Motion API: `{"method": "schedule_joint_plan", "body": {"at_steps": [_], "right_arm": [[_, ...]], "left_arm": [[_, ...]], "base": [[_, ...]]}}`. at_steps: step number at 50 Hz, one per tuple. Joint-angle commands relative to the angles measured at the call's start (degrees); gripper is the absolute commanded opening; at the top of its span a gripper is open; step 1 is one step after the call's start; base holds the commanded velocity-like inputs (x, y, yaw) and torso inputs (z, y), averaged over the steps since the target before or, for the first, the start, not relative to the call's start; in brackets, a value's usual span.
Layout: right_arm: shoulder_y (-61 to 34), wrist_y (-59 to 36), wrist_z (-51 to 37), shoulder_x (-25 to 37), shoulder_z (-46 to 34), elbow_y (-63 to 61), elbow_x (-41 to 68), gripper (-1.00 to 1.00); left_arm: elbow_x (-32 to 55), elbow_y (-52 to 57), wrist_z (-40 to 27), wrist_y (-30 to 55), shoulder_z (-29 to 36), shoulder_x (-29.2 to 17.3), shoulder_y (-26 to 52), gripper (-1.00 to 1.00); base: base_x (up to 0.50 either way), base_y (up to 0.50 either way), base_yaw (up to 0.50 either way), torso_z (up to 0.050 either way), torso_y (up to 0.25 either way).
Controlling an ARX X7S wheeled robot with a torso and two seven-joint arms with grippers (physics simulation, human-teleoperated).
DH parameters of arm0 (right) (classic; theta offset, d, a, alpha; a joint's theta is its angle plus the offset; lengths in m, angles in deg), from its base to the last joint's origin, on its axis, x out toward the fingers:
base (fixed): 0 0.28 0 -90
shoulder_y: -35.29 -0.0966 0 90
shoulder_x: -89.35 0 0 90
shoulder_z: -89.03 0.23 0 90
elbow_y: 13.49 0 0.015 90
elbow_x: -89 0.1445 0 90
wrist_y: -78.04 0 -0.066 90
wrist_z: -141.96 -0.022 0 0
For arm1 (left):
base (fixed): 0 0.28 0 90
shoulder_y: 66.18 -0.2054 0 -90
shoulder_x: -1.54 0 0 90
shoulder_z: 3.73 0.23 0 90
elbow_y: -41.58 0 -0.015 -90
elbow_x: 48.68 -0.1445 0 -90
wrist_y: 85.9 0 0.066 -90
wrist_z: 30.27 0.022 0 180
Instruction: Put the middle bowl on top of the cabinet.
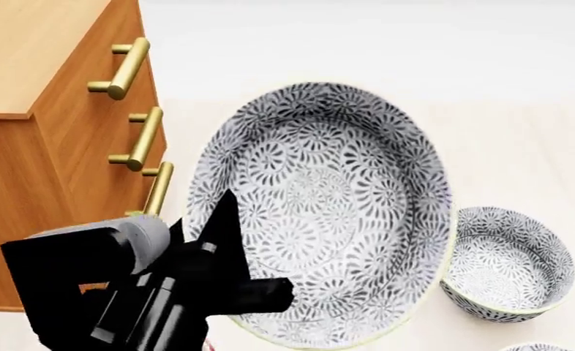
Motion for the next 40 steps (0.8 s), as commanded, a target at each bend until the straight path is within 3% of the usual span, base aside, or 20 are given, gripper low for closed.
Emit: {"method": "schedule_joint_plan", "body": {"at_steps": [1,5,12,20,32,40], "right_arm": [[-0.1,0.2,-1.4,0.5,-1.6,0.0,-1.8,1.00],[-1.0,-1.3,-3.3,2.2,-2.9,0.4,-2.8,1.00],[-1.4,-2.4,-6.4,3.8,-5.2,0.1,-4.9,1.00],[-0.1,-2.0,-12.5,7.8,-9.0,0.0,-8.2,1.00],[0.0,-1.7,-14.0,8.6,-10.3,0.0,-9.0,1.00],[0.0,-1.1,-13.0,7.5,-9.1,0.0,-7.8,1.00]], "left_arm": [[13.4,15.0,-13.3,12.1,-5.3,-2.3,21.9,-1.00],[21.2,15.9,-17.7,14.4,-8.8,-3.5,30.6,-1.00],[34.2,12.8,-17.8,14.6,-12.9,-6.0,39.8,-1.00],[45.3,4.7,-24.4,14.2,-15.1,-7.5,47.0,-1.00],[51.0,-11.9,-29.4,14.6,-15.0,-9.6,55.0,-1.00],[53.5,-23.3,-30.0,11.4,-7.5,-12.6,62.3,-1.00]], "base": [[0.00,0.00,0.00,0.000,0.000],[0.00,0.00,0.00,0.000,0.000],[0.00,0.00,0.00,0.000,0.000],[0.00,0.00,0.00,0.000,0.000],[0.00,0.00,0.00,0.000,0.000],[0.00,0.00,0.00,0.000,0.000]]}}
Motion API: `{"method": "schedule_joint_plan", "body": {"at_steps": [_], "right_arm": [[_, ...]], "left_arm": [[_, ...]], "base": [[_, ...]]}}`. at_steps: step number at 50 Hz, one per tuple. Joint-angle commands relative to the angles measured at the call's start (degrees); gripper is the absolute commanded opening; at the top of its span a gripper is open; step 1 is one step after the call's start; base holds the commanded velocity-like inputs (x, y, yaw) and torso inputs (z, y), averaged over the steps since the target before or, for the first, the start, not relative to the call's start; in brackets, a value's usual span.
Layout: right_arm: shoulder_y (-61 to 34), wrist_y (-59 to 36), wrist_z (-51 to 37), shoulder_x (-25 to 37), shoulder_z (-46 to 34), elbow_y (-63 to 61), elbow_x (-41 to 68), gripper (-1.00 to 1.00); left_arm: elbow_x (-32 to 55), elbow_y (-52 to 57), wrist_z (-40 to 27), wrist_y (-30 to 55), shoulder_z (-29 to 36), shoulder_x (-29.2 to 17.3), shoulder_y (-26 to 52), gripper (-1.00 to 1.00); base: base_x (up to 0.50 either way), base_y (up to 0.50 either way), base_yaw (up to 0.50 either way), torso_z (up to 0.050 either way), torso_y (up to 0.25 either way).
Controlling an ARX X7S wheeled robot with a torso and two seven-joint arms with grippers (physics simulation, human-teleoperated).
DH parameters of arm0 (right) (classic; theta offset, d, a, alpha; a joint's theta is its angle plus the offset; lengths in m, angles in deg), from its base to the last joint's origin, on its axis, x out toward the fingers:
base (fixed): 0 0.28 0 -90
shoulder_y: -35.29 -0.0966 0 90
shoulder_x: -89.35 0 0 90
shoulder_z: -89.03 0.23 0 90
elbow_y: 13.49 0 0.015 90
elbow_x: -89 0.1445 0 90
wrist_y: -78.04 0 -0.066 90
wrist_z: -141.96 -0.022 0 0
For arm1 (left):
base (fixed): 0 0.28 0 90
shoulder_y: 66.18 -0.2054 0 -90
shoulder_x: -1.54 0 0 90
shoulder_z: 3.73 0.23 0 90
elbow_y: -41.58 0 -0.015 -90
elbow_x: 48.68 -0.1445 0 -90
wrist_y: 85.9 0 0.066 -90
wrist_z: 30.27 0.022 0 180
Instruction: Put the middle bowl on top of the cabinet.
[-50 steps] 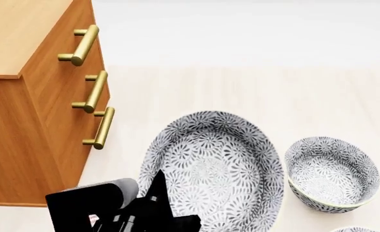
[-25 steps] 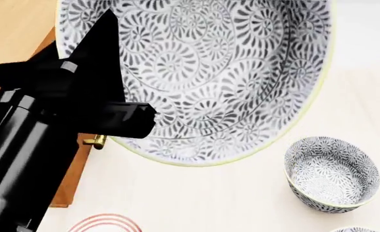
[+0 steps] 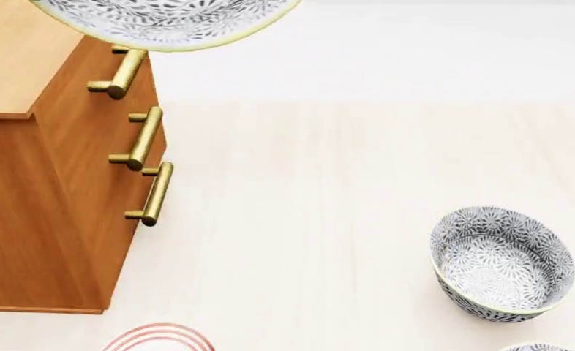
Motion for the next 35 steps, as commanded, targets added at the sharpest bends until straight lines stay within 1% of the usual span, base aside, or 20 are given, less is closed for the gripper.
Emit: {"method": "schedule_joint_plan", "body": {"at_steps": [1,7,8,9,13,14,15,17,21,23,25,29,35], "right_arm": [[0.1,0.4,-0.8,0.3,-0.1,0.0,0.1,1.00],[0.1,0.4,-1.2,0.5,-0.4,0.0,-0.1,1.00],[0.1,0.5,-0.7,0.1,-0.2,0.0,0.0,1.00],[0.1,0.7,-0.2,-0.4,0.1,0.0,0.2,1.00],[0.1,0.7,-0.4,-0.2,-0.1,0.0,0.0,1.00],[0.1,0.6,-0.3,-0.2,-0.1,0.0,0.0,1.00],[0.1,0.8,0.0,-0.5,0.1,0.0,0.1,1.00],[0.1,1.1,1.3,-1.7,1.1,0.0,1.0,1.00],[0.1,0.9,0.7,-1.0,1.1,0.0,1.0,1.00],[0.1,0.8,0.4,-0.7,0.9,0.0,0.8,1.00],[0.1,1.0,1.0,-1.2,1.3,0.0,1.0,1.00],[0.1,1.4,1.7,-1.9,1.7,0.0,1.3,1.00],[0.1,1.2,1.3,-1.6,1.6,0.0,1.1,1.00]], "left_arm": [[5.0,-14.2,-4.1,-1.9,5.7,-3.4,10.6,-1.00],[8.3,-19.5,-4.2,-2.9,12.3,-5.7,15.6,-1.00],[8.2,-20.5,-3.4,-2.8,12.5,-5.7,16.0,-1.00],[9.9,-22.0,-4.2,-4.1,13.2,-6.0,16.0,-1.00],[10.2,-25.0,-4.2,-5.9,16.4,-6.9,16.9,-1.00],[11.7,-26.6,-4.3,-8.7,21.0,-8.1,18.5,-1.00],[10.7,-26.8,-4.3,-10.4,22.8,-8.6,19.1,-1.00],[9.8,-32.2,-2.9,-9.7,24.7,-7.6,19.0,-1.00],[9.9,-37.7,-1.3,-9.9,25.8,-6.7,18.0,-1.00],[8.9,-38.6,-3.5,-11.5,26.1,-7.1,17.8,-1.00],[10.0,-39.4,-4.2,-13.0,26.6,-7.3,17.7,-1.00],[9.6,-44.0,-3.3,-12.4,28.9,-6.3,17.8,-1.00],[9.5,-50.4,-2.1,-13.5,29.7,-4.8,17.6,-1.00]], "base": [[0.00,0.00,0.00,0.000,0.000],[0.00,0.00,0.00,0.000,0.000],[0.00,0.00,0.00,0.000,0.000],[0.00,0.00,0.00,0.000,0.000],[0.00,0.00,0.00,0.000,0.000],[0.00,0.00,0.00,0.000,0.000],[0.00,0.00,0.00,0.000,0.000],[0.00,0.00,0.00,0.000,0.000],[0.00,0.00,0.00,0.000,0.000],[0.00,0.00,0.00,0.000,0.000],[0.00,0.00,0.00,0.000,0.000],[0.00,0.00,0.00,0.000,0.000],[0.00,0.00,0.00,0.000,0.000]]}}
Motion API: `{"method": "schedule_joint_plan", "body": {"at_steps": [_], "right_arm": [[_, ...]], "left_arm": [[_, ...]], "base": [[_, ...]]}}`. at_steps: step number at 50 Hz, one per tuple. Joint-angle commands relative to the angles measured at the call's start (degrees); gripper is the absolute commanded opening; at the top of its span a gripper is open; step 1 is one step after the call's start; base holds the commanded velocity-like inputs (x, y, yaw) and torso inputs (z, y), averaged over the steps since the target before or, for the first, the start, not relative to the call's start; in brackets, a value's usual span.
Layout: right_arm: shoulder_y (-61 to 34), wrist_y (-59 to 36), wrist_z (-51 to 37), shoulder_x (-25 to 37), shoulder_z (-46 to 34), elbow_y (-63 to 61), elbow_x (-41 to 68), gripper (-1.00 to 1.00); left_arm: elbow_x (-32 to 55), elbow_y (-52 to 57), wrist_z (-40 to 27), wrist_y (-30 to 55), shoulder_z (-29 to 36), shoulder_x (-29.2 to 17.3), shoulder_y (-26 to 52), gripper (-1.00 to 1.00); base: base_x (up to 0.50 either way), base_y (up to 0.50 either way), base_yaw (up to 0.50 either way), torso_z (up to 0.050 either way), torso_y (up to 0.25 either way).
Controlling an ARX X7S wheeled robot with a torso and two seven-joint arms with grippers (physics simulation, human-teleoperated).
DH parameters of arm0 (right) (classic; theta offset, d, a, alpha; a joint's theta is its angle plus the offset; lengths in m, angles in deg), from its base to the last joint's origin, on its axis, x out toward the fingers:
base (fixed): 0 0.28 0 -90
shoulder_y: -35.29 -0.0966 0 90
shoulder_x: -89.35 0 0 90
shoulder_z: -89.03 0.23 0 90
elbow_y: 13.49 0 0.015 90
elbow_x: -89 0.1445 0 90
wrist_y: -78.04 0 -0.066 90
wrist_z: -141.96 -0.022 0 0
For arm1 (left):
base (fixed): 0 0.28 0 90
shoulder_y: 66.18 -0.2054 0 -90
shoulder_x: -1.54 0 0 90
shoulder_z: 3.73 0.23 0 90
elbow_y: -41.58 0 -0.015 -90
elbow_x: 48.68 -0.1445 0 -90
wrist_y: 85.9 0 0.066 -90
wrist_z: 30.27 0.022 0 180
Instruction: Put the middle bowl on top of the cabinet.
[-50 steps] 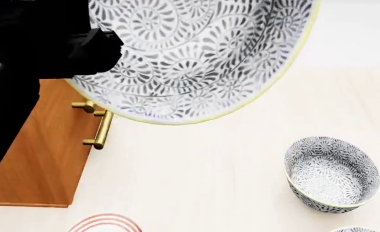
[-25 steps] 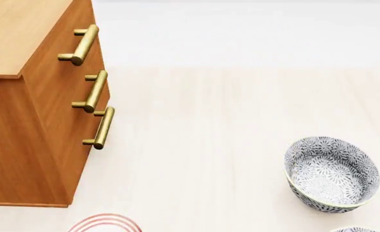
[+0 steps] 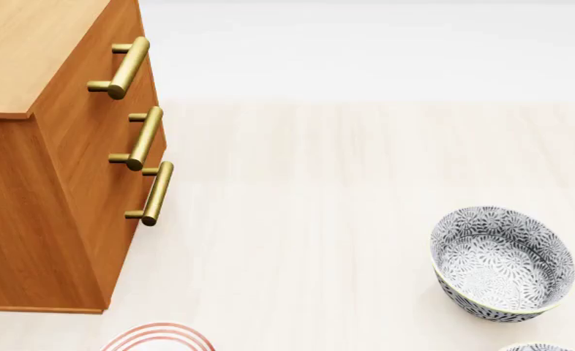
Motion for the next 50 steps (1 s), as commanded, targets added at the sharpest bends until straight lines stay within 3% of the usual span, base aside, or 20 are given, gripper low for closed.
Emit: {"method": "schedule_joint_plan", "body": {"at_steps": [1,17,21,22,36,50], "right_arm": [[0.0,0.1,0.3,-0.3,0.4,0.0,0.2,1.00],[0.0,0.7,0.8,-1.3,0.4,0.0,-0.1,1.00],[0.0,0.5,-0.1,-0.5,-0.1,0.0,-0.5,1.00],[0.0,0.5,-0.2,-0.3,-0.1,0.0,-0.5,1.00],[0.0,1.1,1.8,-2.1,1.1,0.0,0.2,1.00],[0.0,1.7,2.7,-2.8,1.7,0.0,0.7,1.00]], "left_arm": [[0.1,-12.1,-0.4,-3.0,4.2,1.5,0.8,-1.00],[-0.1,-25.2,3.0,-3.8,5.4,4.8,0.9,-1.00],[0.6,-28.0,4.7,-3.9,4.8,5.5,1.1,-1.00],[0.6,-27.9,7.8,-6.0,3.6,5.6,0.6,-1.00],[2.6,-30.9,3.8,-8.3,2.1,5.5,-1.3,-1.00],[3.8,-37.2,5.8,-13.5,-0.2,6.0,-3.6,-1.00]], "base": [[0.00,0.00,0.00,0.000,0.000],[0.00,0.00,0.00,0.000,0.001],[0.00,0.00,0.00,0.000,0.000],[0.00,0.00,0.00,0.000,0.000],[0.00,0.00,0.00,0.000,0.000],[0.00,0.00,0.00,0.000,0.000]]}}
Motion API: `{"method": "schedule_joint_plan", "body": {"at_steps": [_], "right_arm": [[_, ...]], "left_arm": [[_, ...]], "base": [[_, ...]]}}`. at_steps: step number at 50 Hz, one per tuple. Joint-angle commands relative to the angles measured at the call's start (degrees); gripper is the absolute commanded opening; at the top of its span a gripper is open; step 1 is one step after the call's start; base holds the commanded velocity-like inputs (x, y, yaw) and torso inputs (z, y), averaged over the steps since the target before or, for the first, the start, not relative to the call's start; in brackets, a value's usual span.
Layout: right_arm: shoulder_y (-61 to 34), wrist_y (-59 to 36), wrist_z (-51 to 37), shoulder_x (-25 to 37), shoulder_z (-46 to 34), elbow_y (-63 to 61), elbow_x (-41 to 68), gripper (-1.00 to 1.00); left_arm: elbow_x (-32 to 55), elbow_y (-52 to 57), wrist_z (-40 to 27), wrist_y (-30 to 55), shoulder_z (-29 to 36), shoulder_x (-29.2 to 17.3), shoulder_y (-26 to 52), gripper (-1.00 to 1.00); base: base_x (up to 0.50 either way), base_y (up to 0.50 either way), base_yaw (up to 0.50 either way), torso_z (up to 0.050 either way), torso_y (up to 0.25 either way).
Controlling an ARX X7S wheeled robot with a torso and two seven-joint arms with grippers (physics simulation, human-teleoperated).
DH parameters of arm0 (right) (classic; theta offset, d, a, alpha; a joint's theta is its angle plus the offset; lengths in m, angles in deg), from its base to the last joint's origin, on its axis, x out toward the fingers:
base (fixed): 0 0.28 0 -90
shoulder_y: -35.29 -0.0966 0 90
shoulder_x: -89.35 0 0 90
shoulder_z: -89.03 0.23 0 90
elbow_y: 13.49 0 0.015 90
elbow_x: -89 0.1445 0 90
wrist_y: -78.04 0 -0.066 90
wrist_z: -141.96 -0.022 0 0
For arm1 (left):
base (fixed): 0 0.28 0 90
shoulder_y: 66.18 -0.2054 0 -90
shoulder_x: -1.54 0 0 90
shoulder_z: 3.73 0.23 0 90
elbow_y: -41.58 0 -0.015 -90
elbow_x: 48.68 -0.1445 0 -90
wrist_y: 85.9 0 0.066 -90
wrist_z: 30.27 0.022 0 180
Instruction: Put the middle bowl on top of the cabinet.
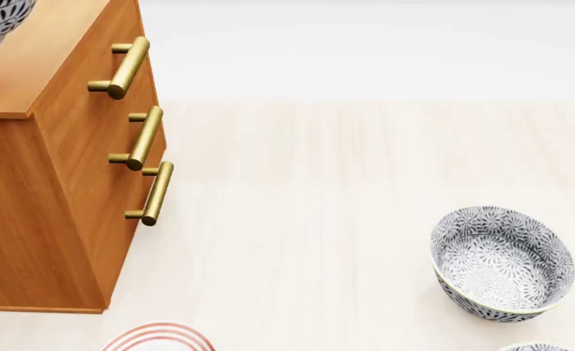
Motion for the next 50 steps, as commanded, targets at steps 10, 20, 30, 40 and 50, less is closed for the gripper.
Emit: {"method": "schedule_joint_plan", "body": {"at_steps": [10,20,30,40,50], "right_arm": [[0.0,0.4,0.2,-0.2,-0.3,0.0,-0.5,1.00],[0.0,0.9,1.5,-1.5,0.1,0.0,-0.4,1.00],[0.0,1.4,3.9,-3.4,1.9,0.0,1.4,1.00],[0.0,1.6,4.3,-3.5,2.1,0.0,1.7,1.00],[0.0,1.6,4.3,-3.4,2.2,0.0,1.9,1.00]], "left_arm": [[0.4,-3.4,0.6,-6.7,-2.6,-0.8,-2.8,-1.00],[-0.2,-4.6,1.0,-7.0,-1.9,-0.5,-4.3,-1.00],[-0.5,-3.7,-2.2,-7.2,-1.3,-0.8,-5.3,-1.00],[-1.4,-1.5,-4.3,-7.1,-0.6,-1.8,-4.8,1.00],[0.1,12.9,-8.7,-15.9,18.3,-9.0,3.6,1.00]], "base": [[0.00,0.00,0.00,0.000,0.001],[0.00,0.00,0.00,0.000,0.000],[0.00,0.00,0.00,0.000,0.000],[0.00,0.00,0.00,0.000,0.000],[0.00,0.00,0.00,0.000,0.001]]}}
